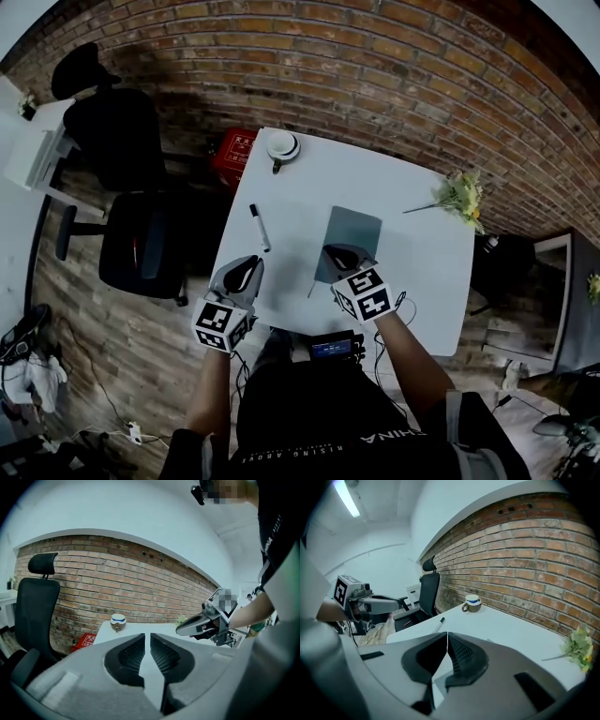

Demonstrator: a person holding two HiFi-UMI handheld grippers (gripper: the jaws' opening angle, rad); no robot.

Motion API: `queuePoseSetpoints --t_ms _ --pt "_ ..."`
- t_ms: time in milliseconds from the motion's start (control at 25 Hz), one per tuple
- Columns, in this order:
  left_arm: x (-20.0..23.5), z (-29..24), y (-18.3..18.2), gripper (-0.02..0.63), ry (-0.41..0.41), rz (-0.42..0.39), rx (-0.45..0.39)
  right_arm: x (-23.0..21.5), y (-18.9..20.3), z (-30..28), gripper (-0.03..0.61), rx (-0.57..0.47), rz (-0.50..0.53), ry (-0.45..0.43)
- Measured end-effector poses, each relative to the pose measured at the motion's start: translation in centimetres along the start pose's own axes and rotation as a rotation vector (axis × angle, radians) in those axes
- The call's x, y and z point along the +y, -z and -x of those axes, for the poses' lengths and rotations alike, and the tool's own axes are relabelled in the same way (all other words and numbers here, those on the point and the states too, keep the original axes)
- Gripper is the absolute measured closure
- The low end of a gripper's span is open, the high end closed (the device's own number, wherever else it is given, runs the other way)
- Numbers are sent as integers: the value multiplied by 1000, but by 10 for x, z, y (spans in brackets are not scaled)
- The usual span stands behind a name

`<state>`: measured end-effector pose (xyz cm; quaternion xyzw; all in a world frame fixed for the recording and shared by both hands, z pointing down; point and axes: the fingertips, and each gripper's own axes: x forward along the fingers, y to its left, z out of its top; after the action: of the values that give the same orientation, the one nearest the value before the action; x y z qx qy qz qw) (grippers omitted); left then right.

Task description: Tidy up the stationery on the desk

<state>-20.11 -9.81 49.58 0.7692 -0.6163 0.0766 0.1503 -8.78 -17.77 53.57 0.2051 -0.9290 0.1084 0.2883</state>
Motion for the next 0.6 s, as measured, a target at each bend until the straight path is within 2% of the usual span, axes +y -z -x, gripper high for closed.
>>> queuePoseSetpoints --t_ms 280,600 --pt "38 28 22 572 -56 26 37 39 -4 -68 560 73 -1 -40" --pt "57 68 65 571 -76 61 120 74 13 -134 510 173 -30 -35"
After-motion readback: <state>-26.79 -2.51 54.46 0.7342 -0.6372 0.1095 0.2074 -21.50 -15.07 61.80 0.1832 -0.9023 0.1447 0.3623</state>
